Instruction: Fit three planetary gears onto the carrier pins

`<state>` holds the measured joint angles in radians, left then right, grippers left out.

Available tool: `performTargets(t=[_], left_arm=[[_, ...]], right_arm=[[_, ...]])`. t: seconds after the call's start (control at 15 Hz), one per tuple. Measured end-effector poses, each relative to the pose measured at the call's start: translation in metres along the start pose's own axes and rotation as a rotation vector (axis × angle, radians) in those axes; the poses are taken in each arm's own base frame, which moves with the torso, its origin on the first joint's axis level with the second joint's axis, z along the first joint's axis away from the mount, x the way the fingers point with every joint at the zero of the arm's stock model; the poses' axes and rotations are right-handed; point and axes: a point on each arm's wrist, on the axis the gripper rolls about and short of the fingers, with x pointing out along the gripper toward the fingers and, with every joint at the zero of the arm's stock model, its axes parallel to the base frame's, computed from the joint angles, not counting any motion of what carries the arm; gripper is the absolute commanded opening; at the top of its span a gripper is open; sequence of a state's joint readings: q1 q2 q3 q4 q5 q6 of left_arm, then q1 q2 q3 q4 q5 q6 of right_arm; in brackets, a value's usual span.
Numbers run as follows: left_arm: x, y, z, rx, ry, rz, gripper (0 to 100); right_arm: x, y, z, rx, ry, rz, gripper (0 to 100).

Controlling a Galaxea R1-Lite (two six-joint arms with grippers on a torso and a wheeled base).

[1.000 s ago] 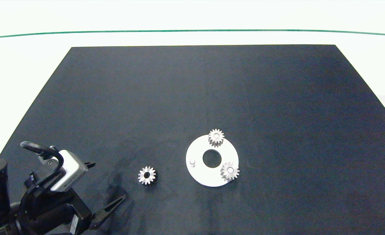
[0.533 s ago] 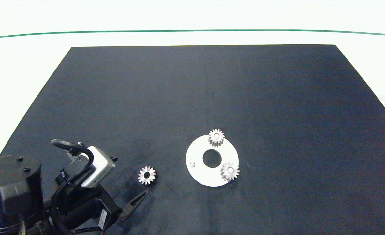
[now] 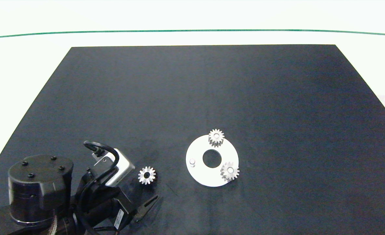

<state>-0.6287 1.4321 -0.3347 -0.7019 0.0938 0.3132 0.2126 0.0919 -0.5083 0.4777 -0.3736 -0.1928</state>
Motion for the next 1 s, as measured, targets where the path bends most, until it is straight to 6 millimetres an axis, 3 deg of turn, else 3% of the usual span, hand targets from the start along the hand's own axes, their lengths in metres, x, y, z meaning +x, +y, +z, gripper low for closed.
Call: performTargets(t=[0.67, 1.0], left_arm=[[0.024, -0.004, -0.007, 0.004, 0.046, -0.005, 100], [0.026, -0.002, -0.005, 0.002, 0.043, 0.004, 92]], right_arm=[[0.0, 0.0, 0.0, 0.002, 0.001, 0.001, 100], [0.001, 0.0, -0.001, 0.0, 0.005, 0.001, 100]])
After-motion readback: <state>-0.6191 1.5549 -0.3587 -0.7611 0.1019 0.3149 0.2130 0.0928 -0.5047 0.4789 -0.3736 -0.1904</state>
